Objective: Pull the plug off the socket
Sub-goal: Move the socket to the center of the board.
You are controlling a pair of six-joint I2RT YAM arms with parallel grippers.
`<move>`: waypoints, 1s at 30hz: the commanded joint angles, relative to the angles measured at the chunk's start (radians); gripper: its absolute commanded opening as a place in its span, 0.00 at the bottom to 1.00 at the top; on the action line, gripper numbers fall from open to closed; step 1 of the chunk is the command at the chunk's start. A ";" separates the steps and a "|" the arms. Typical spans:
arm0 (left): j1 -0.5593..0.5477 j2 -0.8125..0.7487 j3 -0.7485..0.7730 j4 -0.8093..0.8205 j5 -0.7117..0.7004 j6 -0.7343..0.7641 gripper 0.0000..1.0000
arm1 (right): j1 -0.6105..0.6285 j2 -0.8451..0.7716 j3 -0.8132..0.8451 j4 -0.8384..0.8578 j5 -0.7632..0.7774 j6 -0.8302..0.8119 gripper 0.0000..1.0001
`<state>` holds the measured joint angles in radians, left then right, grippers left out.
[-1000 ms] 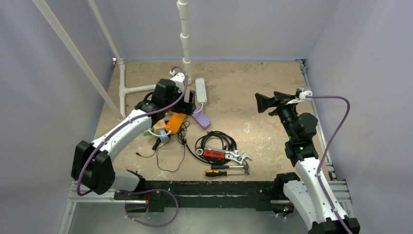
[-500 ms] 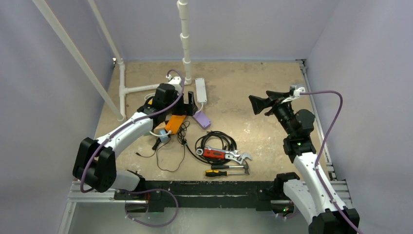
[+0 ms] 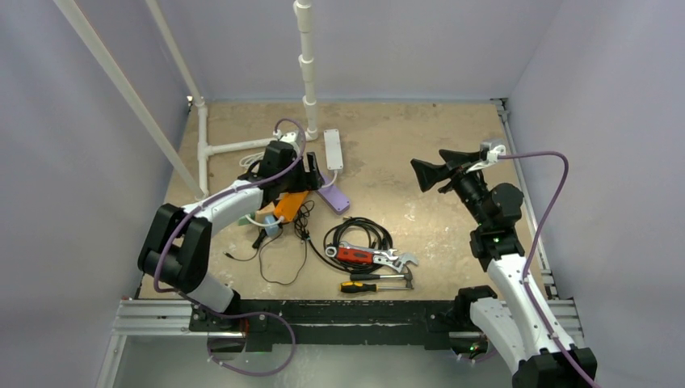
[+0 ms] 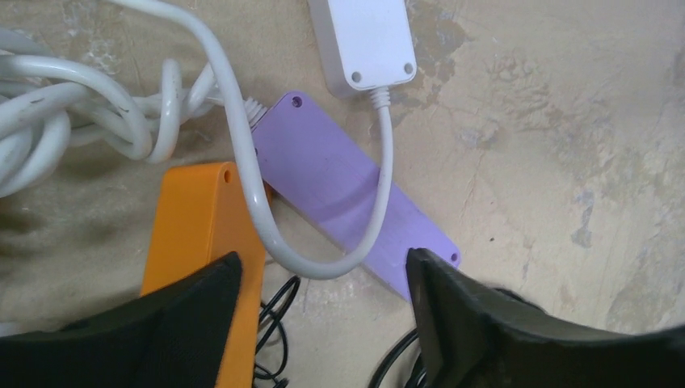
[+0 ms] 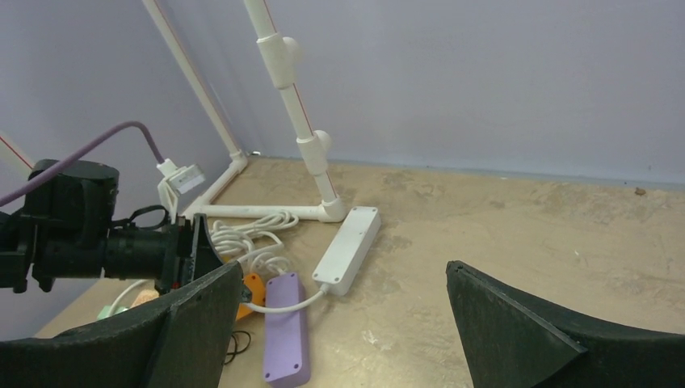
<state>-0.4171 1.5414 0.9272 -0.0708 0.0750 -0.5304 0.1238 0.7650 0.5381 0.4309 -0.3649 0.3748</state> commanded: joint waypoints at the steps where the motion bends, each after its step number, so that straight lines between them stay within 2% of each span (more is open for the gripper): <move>1: 0.003 0.021 -0.019 0.148 -0.012 -0.068 0.65 | 0.002 -0.030 -0.004 0.031 -0.024 -0.007 0.99; 4: -0.002 0.056 -0.011 0.187 -0.005 -0.082 0.41 | 0.003 -0.041 -0.003 0.026 -0.018 -0.010 0.99; 7: -0.032 0.086 0.026 0.194 -0.010 -0.085 0.12 | 0.003 -0.046 0.000 0.020 -0.014 -0.013 0.99; 9: -0.069 0.089 0.048 0.210 -0.030 -0.082 0.00 | 0.003 -0.048 -0.005 0.025 -0.015 -0.011 0.99; 16: -0.229 0.100 0.168 0.285 -0.119 -0.013 0.00 | 0.002 -0.040 -0.013 0.038 -0.020 -0.005 0.99; 25: -0.350 0.286 0.368 0.317 -0.054 0.047 0.00 | 0.003 -0.047 -0.019 0.040 -0.007 -0.003 0.99; 30: -0.365 0.344 0.426 0.343 0.002 0.064 0.00 | 0.004 -0.057 -0.021 0.039 0.002 -0.003 0.99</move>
<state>-0.7673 1.8694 1.2755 0.1654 -0.0006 -0.5087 0.1242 0.7254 0.5198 0.4343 -0.3656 0.3748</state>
